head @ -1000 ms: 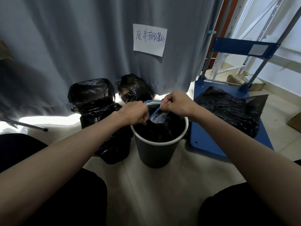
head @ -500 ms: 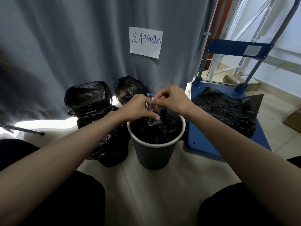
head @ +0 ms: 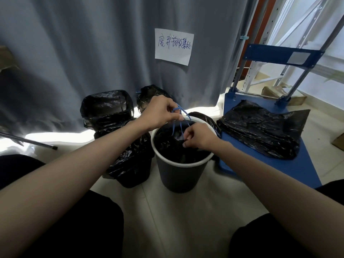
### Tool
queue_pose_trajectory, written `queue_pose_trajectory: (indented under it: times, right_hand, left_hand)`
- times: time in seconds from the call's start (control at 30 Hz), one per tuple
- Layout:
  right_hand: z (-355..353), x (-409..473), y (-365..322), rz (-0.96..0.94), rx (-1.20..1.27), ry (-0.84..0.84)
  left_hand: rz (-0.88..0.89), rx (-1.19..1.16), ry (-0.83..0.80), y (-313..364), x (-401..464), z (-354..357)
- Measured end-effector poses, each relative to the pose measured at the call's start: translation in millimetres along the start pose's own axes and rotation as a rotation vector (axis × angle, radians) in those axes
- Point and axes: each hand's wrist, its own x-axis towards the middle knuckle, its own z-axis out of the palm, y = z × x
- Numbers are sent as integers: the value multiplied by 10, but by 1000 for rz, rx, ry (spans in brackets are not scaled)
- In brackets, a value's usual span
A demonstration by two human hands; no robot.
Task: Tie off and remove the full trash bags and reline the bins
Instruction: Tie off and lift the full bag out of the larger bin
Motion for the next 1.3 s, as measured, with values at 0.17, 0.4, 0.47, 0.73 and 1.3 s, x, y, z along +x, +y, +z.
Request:
queue_pose_trajectory:
  times: [0.17, 0.4, 0.47, 0.73, 1.3]
  right_hand:
    - [172, 126, 74, 30, 38, 102]
    - [377, 213, 6, -48, -24, 147]
    - [371, 236, 40, -10, 11, 127]
    - [267, 302, 34, -31, 177, 79]
    - [76, 194, -8, 0, 519, 199]
  left_hand:
    - [-1, 22, 90, -4, 8, -74]
    - [-49, 16, 191, -21, 28, -198]
    - [-57, 10, 196, -29, 25, -210]
    - [-46, -74, 165, 69, 85, -209]
    - [-54, 404, -379, -350, -5, 148]
